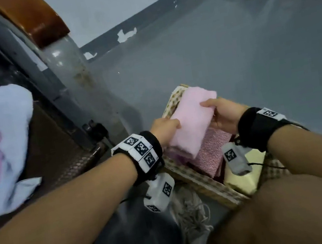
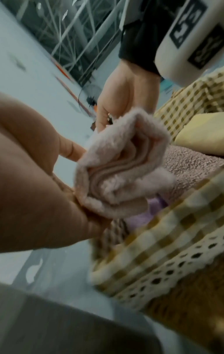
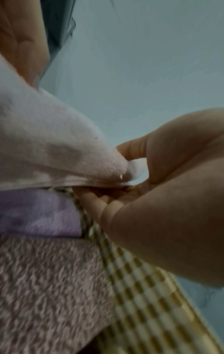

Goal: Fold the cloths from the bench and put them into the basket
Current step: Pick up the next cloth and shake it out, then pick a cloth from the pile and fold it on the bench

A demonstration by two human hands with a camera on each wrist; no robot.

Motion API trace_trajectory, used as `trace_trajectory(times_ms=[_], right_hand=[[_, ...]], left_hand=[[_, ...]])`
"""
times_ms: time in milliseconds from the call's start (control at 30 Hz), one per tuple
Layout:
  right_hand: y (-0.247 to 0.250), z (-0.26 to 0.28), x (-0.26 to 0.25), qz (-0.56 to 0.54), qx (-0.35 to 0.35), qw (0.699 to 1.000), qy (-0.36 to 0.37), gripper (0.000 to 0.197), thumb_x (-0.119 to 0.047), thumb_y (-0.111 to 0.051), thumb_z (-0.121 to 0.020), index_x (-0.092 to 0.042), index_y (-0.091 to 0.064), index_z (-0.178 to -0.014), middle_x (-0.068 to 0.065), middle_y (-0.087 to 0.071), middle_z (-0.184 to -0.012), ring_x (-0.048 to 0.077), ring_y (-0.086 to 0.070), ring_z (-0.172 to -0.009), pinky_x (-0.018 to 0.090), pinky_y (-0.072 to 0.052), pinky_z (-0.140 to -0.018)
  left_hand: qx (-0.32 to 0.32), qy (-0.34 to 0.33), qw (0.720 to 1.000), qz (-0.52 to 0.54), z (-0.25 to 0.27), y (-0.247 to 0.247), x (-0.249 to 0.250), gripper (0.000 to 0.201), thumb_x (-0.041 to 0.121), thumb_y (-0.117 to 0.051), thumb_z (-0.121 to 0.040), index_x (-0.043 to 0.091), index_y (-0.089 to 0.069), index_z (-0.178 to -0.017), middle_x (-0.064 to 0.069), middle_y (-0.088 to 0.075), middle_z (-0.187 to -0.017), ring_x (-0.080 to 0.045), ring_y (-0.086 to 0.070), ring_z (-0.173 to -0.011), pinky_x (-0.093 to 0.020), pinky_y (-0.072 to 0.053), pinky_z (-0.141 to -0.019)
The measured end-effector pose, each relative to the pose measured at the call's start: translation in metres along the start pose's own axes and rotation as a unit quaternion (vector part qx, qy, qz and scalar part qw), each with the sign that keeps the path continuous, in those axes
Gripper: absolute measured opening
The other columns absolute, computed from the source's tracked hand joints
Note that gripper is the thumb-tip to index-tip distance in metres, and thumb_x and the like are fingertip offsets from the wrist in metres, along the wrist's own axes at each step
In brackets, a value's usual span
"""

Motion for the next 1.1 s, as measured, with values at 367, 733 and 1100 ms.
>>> trace_trajectory(times_ms=[367, 733, 1100], right_hand=[[-0.005, -0.066, 0.056, 0.014, 0.039, 0.995, -0.087, 0.049, -0.012, -0.072, -0.09, 0.005, -0.053, -0.131, 0.022, -0.065, -0.123, 0.036, -0.067, -0.103, 0.041, -0.058, -0.071], [-0.028, -0.025, -0.019, 0.44, 0.056, 0.895, 0.041, 0.039, -0.043, -0.069, -0.084, -0.014, -0.066, -0.11, 0.006, -0.061, -0.108, 0.027, -0.06, -0.098, 0.029, -0.046, -0.073], [-0.218, 0.107, -0.09, 0.536, -0.233, 0.797, 0.152, 0.033, -0.024, -0.056, -0.099, 0.002, -0.065, -0.118, 0.013, -0.074, -0.107, 0.024, -0.07, -0.1, 0.034, -0.053, -0.089]], left_hand=[[0.016, 0.093, 0.971, -0.218, -0.053, -0.026, -0.033, 0.039, 0.009, -0.04, -0.102, -0.007, -0.049, -0.136, -0.023, -0.051, -0.142, -0.036, -0.049, -0.131, -0.036, -0.041, -0.103], [-0.058, 0.018, 0.982, -0.179, -0.01, -0.001, 0.01, 0.038, 0.028, -0.057, -0.094, 0.003, -0.063, -0.123, -0.013, -0.065, -0.118, -0.03, -0.064, -0.103, -0.034, -0.051, -0.085], [0.003, -0.081, 0.989, -0.121, 0.124, 0.187, 0.048, 0.01, 0.026, -0.056, -0.098, 0.019, -0.062, -0.093, -0.004, -0.068, -0.095, -0.022, -0.068, -0.086, -0.026, -0.042, -0.069]])
Point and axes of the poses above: each hand's wrist, its own z-axis away from the middle knuckle, its own y-axis out of the back of the hand, x = y × z, the point moved 2 cm from there along -z, towards the middle knuckle
